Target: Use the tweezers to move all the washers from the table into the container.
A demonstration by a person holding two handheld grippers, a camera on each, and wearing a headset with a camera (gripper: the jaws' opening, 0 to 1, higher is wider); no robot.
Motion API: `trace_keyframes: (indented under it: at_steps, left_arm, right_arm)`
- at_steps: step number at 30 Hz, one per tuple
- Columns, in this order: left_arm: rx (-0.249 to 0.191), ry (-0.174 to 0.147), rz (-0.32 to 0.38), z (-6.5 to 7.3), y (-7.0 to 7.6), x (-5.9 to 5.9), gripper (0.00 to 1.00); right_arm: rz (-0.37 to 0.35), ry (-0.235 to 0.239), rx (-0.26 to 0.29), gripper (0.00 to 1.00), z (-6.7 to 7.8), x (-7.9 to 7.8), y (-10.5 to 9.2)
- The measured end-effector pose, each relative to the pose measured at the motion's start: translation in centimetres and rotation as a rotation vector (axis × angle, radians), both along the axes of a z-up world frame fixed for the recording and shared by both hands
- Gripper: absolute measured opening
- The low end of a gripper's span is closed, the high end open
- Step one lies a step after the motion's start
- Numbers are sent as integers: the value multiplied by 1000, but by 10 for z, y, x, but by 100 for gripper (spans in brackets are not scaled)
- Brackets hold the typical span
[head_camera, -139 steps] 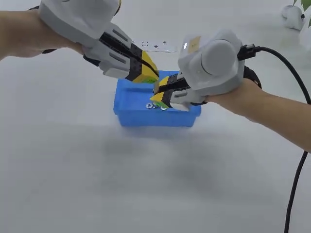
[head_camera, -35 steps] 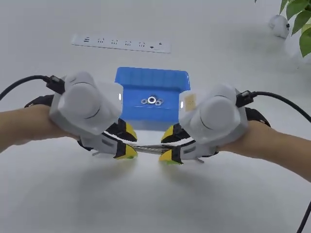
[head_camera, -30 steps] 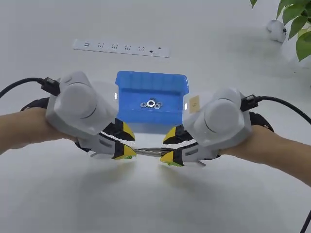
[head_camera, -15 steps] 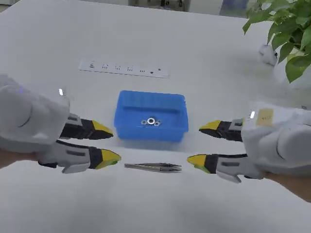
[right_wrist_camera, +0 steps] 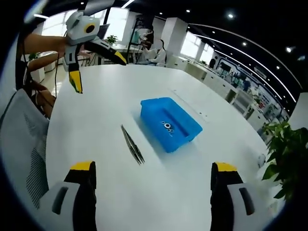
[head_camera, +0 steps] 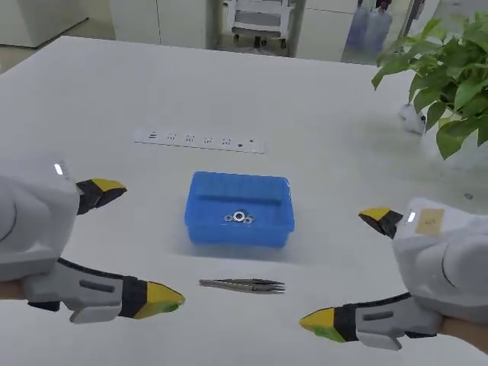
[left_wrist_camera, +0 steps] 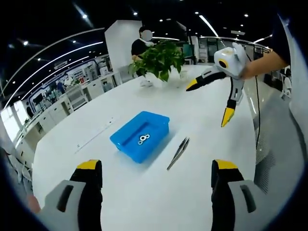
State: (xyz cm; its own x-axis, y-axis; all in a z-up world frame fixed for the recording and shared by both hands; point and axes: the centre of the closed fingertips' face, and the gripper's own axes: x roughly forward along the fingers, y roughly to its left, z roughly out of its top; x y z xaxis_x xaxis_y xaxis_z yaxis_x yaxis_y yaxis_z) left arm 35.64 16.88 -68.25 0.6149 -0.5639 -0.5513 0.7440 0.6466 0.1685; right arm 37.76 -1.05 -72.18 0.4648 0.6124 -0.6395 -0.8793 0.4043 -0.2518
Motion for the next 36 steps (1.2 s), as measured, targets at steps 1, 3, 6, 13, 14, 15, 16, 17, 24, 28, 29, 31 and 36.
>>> trace_keyframes:
  at_steps: [1, 3, 6, 13, 14, 15, 16, 17, 24, 28, 29, 31, 36]
  left_arm:
    - [8, 6, -3, -1, -1, -3, 100]
    - [22, 12, -9, -1, -2, -7, 100]
    - [50, 3, -2, -2, -1, -10, 100]
    - [65, 15, -43, -8, -9, -27, 100]
    - [60, 10, -57, -7, -12, -30, 100]
    - [58, 10, -58, -7, -13, -31, 100]
    - [54, 17, -55, -7, -14, -33, 100]
    - [53, 22, -52, -7, -14, -34, 100]
    - [61, 15, -27, -3, -7, -38, 100]
    - [60, 16, -21, 1, -4, -44, 100]
    - [58, 17, -22, 2, -5, -44, 100]
    - [59, 21, -23, 2, -5, -46, 100]
    - [63, 13, -25, 6, -7, -46, 100]
  right_arm:
    - [0, 0, -10, 100, -1, -3, -1]
    - [3, -6, -22, 100, -1, -7, -2]
    - [9, -11, -26, 100, 1, -11, -1]
    - [32, 0, -49, 100, 2, -12, -3]
    - [24, 14, -29, 100, 4, -13, -3]
    - [13, 27, -7, 100, 5, -12, -2]
    - [3, 39, -5, 100, 4, -12, -3]
    - [4, 38, -10, 100, 4, -11, -4]
    - [20, 39, -33, 100, 4, -19, -6]
    - [24, 34, -48, 100, 2, -20, -8]
    - [20, 33, -45, 100, 3, -19, -9]
    - [16, 26, -39, 100, 6, -18, -9]
    - [8, 14, -24, 100, 14, -18, -11]
